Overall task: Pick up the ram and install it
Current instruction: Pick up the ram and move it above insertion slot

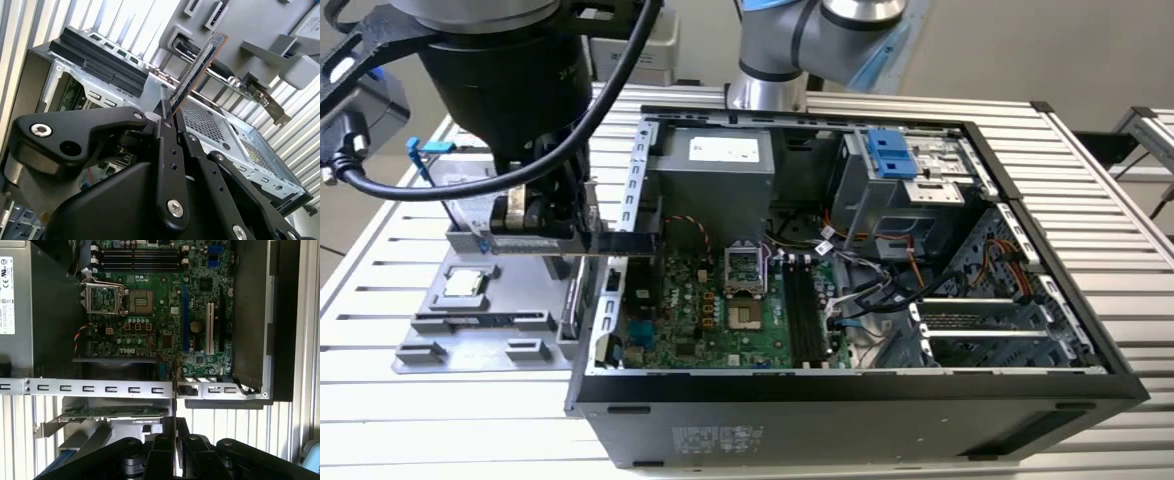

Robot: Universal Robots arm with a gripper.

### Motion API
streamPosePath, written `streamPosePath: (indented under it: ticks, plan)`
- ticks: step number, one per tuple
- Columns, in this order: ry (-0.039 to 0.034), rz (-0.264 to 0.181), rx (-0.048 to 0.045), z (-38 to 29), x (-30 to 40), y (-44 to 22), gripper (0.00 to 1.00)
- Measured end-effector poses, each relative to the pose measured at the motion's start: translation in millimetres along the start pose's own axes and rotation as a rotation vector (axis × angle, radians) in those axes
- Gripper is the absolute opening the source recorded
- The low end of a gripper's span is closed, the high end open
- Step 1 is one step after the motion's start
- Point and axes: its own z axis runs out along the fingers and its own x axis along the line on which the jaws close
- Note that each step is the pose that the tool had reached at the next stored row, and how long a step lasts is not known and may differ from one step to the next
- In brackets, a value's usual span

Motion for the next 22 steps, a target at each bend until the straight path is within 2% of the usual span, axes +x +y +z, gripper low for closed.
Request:
streamPosePath:
  ticks: [22]
  plan:
    - [0.0001,0.000,0.0000,0.6,0.4,39.2,0.00]
